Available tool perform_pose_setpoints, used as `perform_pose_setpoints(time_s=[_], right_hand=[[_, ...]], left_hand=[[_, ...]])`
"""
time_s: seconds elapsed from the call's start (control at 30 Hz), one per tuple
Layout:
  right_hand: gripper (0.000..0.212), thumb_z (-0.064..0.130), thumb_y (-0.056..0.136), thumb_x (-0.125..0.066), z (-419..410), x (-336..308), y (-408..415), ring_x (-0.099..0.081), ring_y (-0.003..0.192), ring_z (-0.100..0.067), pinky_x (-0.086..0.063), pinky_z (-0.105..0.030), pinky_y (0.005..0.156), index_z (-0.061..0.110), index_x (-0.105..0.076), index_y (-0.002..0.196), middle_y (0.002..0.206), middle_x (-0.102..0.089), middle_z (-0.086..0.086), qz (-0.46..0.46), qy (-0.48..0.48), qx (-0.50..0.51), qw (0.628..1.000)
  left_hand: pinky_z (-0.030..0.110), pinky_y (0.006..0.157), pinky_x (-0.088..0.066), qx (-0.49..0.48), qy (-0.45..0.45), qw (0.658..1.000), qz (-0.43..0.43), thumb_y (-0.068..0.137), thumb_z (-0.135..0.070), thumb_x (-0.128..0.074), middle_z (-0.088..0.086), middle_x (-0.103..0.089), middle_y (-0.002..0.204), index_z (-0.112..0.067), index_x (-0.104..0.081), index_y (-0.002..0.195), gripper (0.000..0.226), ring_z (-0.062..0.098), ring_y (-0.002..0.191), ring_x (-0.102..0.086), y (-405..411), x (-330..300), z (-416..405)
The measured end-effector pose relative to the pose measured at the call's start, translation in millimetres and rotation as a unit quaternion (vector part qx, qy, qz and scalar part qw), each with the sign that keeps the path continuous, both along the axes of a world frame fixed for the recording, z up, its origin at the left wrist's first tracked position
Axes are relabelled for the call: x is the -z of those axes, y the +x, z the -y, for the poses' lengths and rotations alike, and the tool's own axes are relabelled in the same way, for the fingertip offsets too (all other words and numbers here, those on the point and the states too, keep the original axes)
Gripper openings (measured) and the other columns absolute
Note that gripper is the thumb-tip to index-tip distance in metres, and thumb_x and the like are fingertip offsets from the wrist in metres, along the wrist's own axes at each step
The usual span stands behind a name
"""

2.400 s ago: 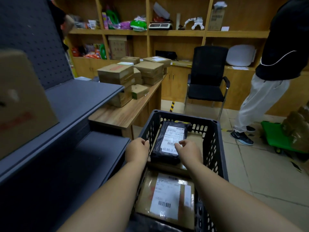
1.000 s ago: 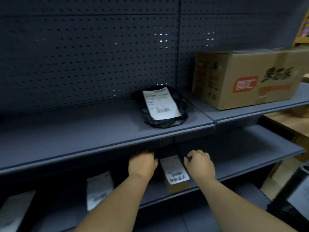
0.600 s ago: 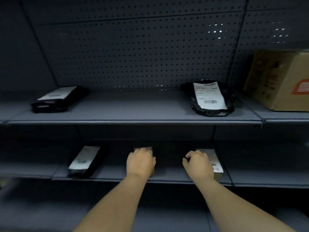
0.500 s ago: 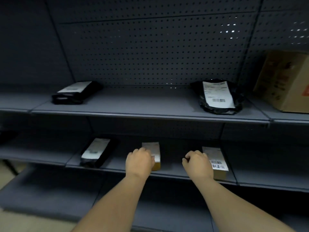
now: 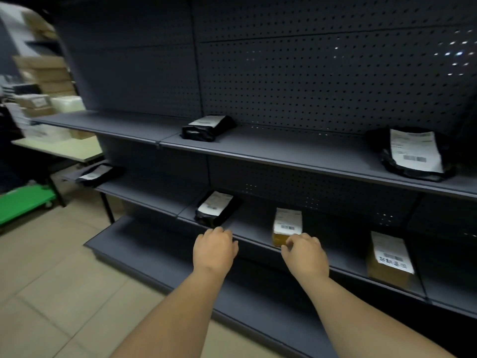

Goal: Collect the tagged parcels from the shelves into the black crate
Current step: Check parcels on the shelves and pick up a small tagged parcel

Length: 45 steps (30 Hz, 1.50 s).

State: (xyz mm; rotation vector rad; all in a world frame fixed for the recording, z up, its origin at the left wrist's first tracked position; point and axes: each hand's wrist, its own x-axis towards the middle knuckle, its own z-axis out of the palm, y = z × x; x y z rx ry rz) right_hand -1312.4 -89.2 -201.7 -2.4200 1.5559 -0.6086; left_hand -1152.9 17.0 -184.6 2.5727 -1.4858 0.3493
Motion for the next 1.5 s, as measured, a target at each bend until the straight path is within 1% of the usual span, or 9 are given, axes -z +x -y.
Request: perform_pose_setpoints(time_s=[0.07,0.2,0.37,0.57,0.77,0.93,1.1,1.27,1.5], right_hand=[[0.021,0.033,0.091,-0.052,-10.8,-0.8,15.1,-0.050,0.103,-0.017,-0.041,-0.025,0.070,0.023,-0.068,0.099,0.105,-0.061,0.002,0.004,0.001,-0.019,1.000],[0.021,0.033,0.091,-0.052,-36.2,-2.8,49.8,-0.051,0.104,-0.018,-0.047,-0.029,0.078,0.021,-0.066,0.103,0.106,-0.061,0.001,0.009,0.002,-0.053,0.999],[0.025,0.036,0.092,-0.052,-75.7,-4.8,105.8,-0.049,0.108,-0.018,-0.048,-0.030,0.081,0.022,-0.064,0.108,0.110,-0.059,0.001,0.010,0.014,-0.086,0.996],[0.027,0.036,0.092,-0.052,-120.7,-5.5,171.6,-0.048,0.113,-0.018,-0.048,-0.031,0.084,0.021,-0.064,0.111,0.114,-0.060,0.001,0.015,0.021,-0.099,0.995],[0.029,0.036,0.092,-0.052,-150.2,-3.5,230.4,-0.048,0.114,-0.019,-0.047,-0.032,0.085,0.021,-0.063,0.115,0.116,-0.060,0.001,0.016,0.015,-0.086,0.996],[0.028,0.036,0.092,-0.051,-161.7,3.1,263.2,-0.048,0.113,-0.018,-0.046,-0.032,0.086,0.022,-0.062,0.114,0.115,-0.059,0.002,0.022,0.023,-0.054,0.998],[0.028,0.035,0.093,-0.051,-159.7,14.3,272.1,-0.048,0.111,-0.018,-0.048,-0.031,0.085,0.022,-0.061,0.115,0.115,-0.059,0.002,0.014,0.034,-0.019,0.999],[0.029,0.035,0.093,-0.051,-143.6,24.7,276.5,-0.048,0.109,-0.019,-0.046,-0.030,0.081,0.022,-0.061,0.116,0.115,-0.059,0.002,0.006,0.045,0.021,0.999],[0.029,0.034,0.093,-0.052,-98.7,38.3,285.6,-0.048,0.113,-0.018,-0.046,-0.030,0.084,0.021,-0.061,0.117,0.116,-0.059,0.002,0.010,0.071,0.064,0.995]], left_hand=[[0.030,0.071,-0.037,-0.018,0.000,1.000,0.004,0.095,-0.041,-0.041,0.000,-0.062,0.101,-0.018,-0.060,0.103,0.030,0.020,0.096,-0.058,12.4,-1.5,-16.3],[0.029,0.070,-0.035,-0.048,0.006,0.999,0.007,0.096,-0.041,-0.040,0.000,-0.061,0.100,-0.017,-0.059,0.101,0.031,0.020,0.095,-0.057,42.3,-3.8,-52.3],[0.030,0.072,-0.037,-0.084,0.003,0.996,0.001,0.096,-0.041,-0.040,-0.001,-0.061,0.099,-0.018,-0.059,0.100,0.030,0.020,0.095,-0.057,89.1,-6.5,-99.4],[0.031,0.074,-0.039,-0.095,-0.002,0.995,-0.007,0.096,-0.041,-0.040,0.000,-0.061,0.099,-0.018,-0.059,0.098,0.030,0.021,0.095,-0.056,152.2,-11.5,-147.3],[0.031,0.076,-0.040,-0.087,-0.009,0.996,0.000,0.096,-0.041,-0.040,0.000,-0.061,0.100,-0.018,-0.058,0.100,0.030,0.020,0.095,-0.056,216.2,-14.5,-172.5],[0.031,0.073,-0.037,-0.058,-0.011,0.998,0.007,0.096,-0.040,-0.041,0.000,-0.061,0.097,-0.018,-0.059,0.100,0.029,0.020,0.092,-0.056,256.2,-11.3,-174.5],[0.030,0.072,-0.037,-0.020,-0.007,1.000,-0.001,0.096,-0.040,-0.041,-0.001,-0.060,0.096,-0.018,-0.059,0.099,0.028,0.018,0.090,-0.056,277.0,-1.1,-159.1],[0.028,0.070,-0.034,0.022,-0.001,1.000,0.001,0.096,-0.039,-0.040,-0.001,-0.060,0.095,-0.017,-0.059,0.098,0.029,0.018,0.090,-0.056,283.6,11.4,-127.4],[0.027,0.071,-0.037,0.058,0.006,0.998,-0.031,0.097,-0.039,-0.040,-0.002,-0.060,0.093,-0.017,-0.060,0.097,0.029,0.017,0.086,-0.056,299.2,27.8,-66.1]])
